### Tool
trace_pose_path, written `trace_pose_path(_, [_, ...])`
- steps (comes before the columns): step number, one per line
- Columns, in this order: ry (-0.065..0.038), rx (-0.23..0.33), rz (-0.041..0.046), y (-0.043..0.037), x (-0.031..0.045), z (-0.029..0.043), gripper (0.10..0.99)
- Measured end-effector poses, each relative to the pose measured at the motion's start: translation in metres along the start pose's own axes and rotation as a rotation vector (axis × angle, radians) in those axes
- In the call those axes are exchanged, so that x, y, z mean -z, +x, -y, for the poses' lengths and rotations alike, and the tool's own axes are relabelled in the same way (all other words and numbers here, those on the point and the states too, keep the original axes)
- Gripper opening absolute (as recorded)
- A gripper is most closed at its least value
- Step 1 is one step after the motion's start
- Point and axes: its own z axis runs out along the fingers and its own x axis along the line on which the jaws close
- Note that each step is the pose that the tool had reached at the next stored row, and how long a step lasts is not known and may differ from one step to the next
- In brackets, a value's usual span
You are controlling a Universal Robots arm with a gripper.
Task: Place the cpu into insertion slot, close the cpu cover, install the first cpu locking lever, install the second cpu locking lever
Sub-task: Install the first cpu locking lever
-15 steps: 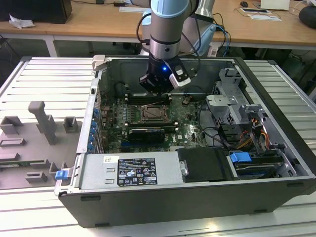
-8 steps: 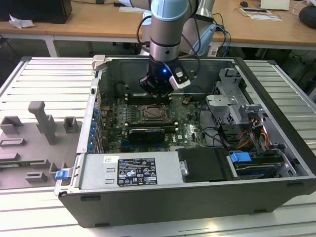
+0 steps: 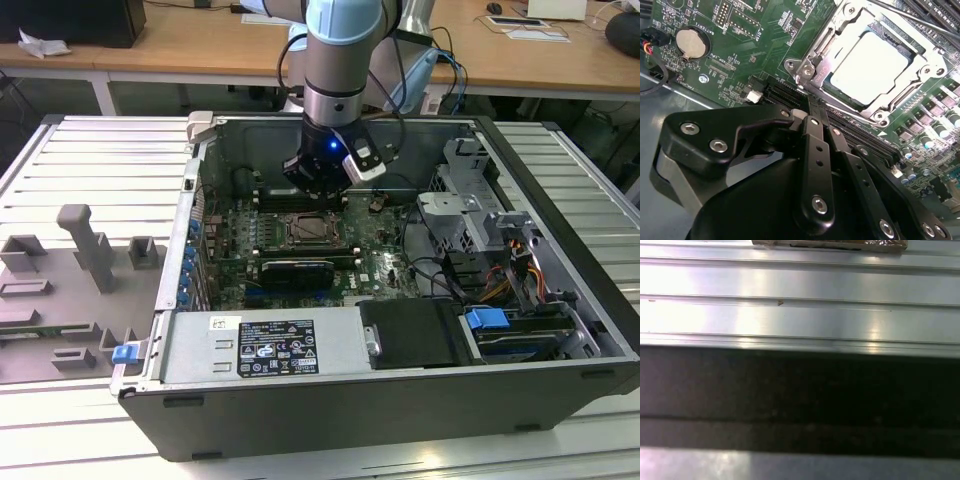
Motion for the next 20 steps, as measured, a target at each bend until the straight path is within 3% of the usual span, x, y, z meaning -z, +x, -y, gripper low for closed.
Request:
trace_pose_path(1, [0.001,0.000,0.0001,-0.0001,-0.0001,0.0000,0.106])
trace_pose_path(5, [0.020,0.000,-0.0007,0.0000,-0.0010,0.0002,0.106])
trace_pose_path(8, [0.025,0.000,-0.0008,0.0000,-0.0020,0.0003,0.106])
trace_pose_path(12, [0.025,0.000,-0.0009,0.0000,-0.0044,0.0005,0.106])
trace_pose_path(15, [0.014,0.001,-0.0005,-0.0004,-0.0046,0.0005,0.106])
trace_pose_path(17, [0.012,0.001,-0.0002,-0.0005,-0.0043,0.0004,0.106])
trace_pose_path(20, [0.012,0.001,-0.0004,-0.0006,0.0019,-0.0001,0.106])
